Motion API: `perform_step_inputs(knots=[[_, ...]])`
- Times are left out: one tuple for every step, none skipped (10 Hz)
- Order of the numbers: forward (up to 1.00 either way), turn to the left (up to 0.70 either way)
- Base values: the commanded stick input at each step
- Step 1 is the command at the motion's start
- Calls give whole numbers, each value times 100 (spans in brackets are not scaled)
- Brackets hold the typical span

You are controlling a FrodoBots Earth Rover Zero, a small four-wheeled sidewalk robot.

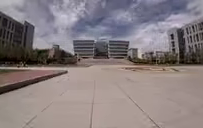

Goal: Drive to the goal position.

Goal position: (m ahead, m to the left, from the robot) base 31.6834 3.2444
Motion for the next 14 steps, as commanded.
perform_step_inputs(knots=[[100,0],[100,0],[100,0],[100,0],[100,0],[100,0],[100,0],[100,0],[100,0],[100,0],[100,0],[100,0],[100,0],[100,0]])
